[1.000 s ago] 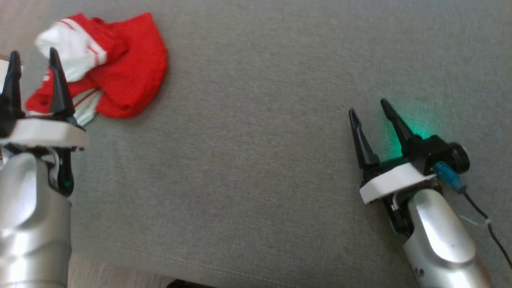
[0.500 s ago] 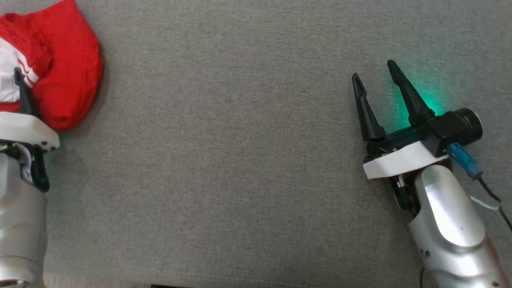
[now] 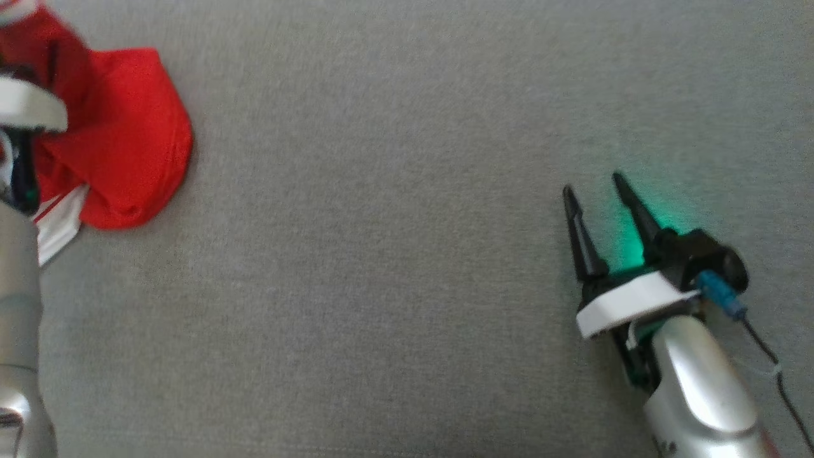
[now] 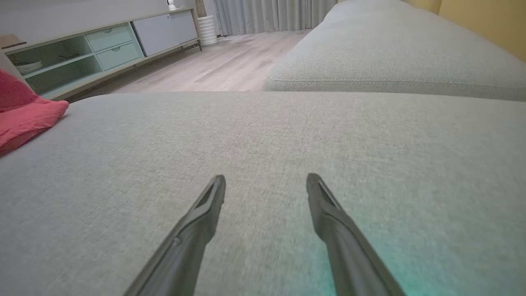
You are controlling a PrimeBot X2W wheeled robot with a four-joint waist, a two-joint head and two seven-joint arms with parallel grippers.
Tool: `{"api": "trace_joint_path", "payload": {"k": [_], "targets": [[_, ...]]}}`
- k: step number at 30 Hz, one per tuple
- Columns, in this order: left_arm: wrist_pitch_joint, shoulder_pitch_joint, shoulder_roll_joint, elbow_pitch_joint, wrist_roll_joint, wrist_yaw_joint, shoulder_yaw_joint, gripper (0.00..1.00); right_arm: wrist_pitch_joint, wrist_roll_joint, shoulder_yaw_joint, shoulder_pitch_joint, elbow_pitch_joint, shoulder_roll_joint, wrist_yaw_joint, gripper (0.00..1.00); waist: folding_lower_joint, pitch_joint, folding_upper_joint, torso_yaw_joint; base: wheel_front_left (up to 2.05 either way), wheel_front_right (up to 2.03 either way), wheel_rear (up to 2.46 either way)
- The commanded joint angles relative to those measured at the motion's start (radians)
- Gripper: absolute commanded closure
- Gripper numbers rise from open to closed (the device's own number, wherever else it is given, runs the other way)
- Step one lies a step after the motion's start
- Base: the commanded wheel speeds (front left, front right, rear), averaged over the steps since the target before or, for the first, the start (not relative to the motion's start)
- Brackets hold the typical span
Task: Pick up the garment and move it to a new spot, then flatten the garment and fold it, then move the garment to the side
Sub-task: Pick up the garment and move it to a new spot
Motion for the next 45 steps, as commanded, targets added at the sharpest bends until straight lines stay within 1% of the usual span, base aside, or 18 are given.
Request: {"api": "trace_joint_path", "payload": {"k": [1,5,8,11,14,17,20,23,26,27,28,29,32,35,38,41,42,45], "targets": [[-0.007,-0.029,0.050,-0.060,0.004,-0.002,-0.001,1.00,0.000,0.012,0.021,0.022,-0.017,0.021,-0.001,0.00,0.0001,-0.072,0.0000,-0.044,0.00,0.00,0.00],[-0.003,-0.028,0.004,-0.160,-0.029,-0.006,-0.093,1.00,0.000,0.040,0.035,0.053,-0.002,0.034,-0.001,0.00,0.0001,-0.137,0.0000,-0.110,0.00,0.00,0.00],[0.028,-0.014,-0.031,-0.242,-0.076,-0.007,-0.177,1.00,0.000,0.059,0.057,0.059,0.001,0.038,-0.001,0.00,0.0001,-0.158,0.0000,-0.168,0.00,0.00,0.00],[0.048,0.004,-0.065,-0.311,-0.114,-0.007,-0.246,1.00,0.000,0.105,0.105,0.053,-0.009,0.038,-0.001,0.00,0.0001,-0.171,0.0000,-0.234,0.00,0.00,0.00],[0.063,0.019,-0.112,-0.353,-0.142,-0.007,-0.310,1.00,0.000,0.139,0.153,0.042,-0.018,0.038,-0.001,0.00,0.0001,-0.177,0.0000,-0.298,0.00,0.00,0.00],[0.066,0.020,-0.171,-0.366,-0.174,-0.007,-0.372,1.00,0.000,0.163,0.188,0.032,-0.024,0.038,-0.001,0.00,0.0001,-0.179,0.0000,-0.350,0.00,0.00,0.00],[0.058,0.019,-0.242,-0.364,-0.204,-0.007,-0.434,1.00,0.000,0.178,0.206,0.030,-0.025,0.038,-0.001,0.00,0.0001,-0.178,0.0000,-0.382,0.00,0.00,0.00],[0.047,0.015,-0.282,-0.340,-0.242,-0.007,-0.497,1.00,0.000,0.187,0.212,0.030,-0.023,0.039,-0.001,0.00,0.0001,-0.175,0.0000,-0.398,0.00,0.00,0.00],[0.031,0.023,-0.303,-0.296,-0.264,-0.007,-0.546,1.00,0.000,0.191,0.213,0.029,-0.022,0.039,-0.001,0.00,0.0001,-0.173,0.0000,-0.400,0.00,0.00,0.00],[0.026,0.030,-0.307,-0.278,-0.270,-0.007,-0.558,0.91,0.000,0.192,0.213,0.030,-0.022,0.039,-0.001,0.00,0.0001,-0.173,0.0000,-0.399,0.00,0.00,0.00],[0.020,0.036,-0.309,-0.264,-0.274,-0.004,-0.566,0.25,0.000,0.193,0.211,0.030,-0.022,0.039,-0.001,0.00,0.0001,-0.173,0.0000,-0.394,0.00,0.00,0.00],[0.014,0.043,-0.311,-0.247,-0.274,0.000,-0.574,0.00,0.000,0.194,0.210,0.030,-0.023,0.039,-0.001,0.00,0.0001,-0.173,0.0000,-0.389,0.00,0.00,0.00],[0.000,0.074,-0.314,-0.205,-0.274,0.019,-0.580,0.00,0.000,0.192,0.198,0.031,-0.021,0.039,-0.001,0.00,0.0001,-0.179,0.0000,-0.361,0.00,0.00,0.00],[-0.006,0.131,-0.314,-0.191,-0.260,0.045,-0.555,0.00,0.000,0.185,0.179,0.038,-0.017,0.039,-0.001,0.00,0.0001,-0.191,0.0000,-0.325,0.00,0.00,0.00],[-0.007,0.230,-0.302,-0.224,-0.235,0.071,-0.488,0.00,0.000,0.180,0.160,0.049,-0.012,0.039,-0.001,0.00,0.0001,-0.208,0.0000,-0.286,0.00,0.00,0.00],[-0.007,0.352,-0.284,-0.274,-0.204,0.100,-0.398,0.00,0.000,0.173,0.141,0.059,-0.006,0.039,-0.001,0.00,0.0001,-0.224,0.0000,-0.253,0.00,0.00,0.00],[-0.007,0.352,-0.284,-0.274,-0.204,0.100,-0.398,0.00,0.000,0.173,0.141,0.059,-0.006,0.039,-0.001,0.00,0.0001,-0.224,0.0000,-0.253,0.00,0.00,0.00],[-0.007,0.479,-0.272,-0.318,-0.175,0.111,-0.305,0.00,0.000,0.164,0.123,0.070,0.001,0.039,-0.001,0.00,0.0001,-0.243,0.0000,-0.223,0.00,0.00,0.00]]}}
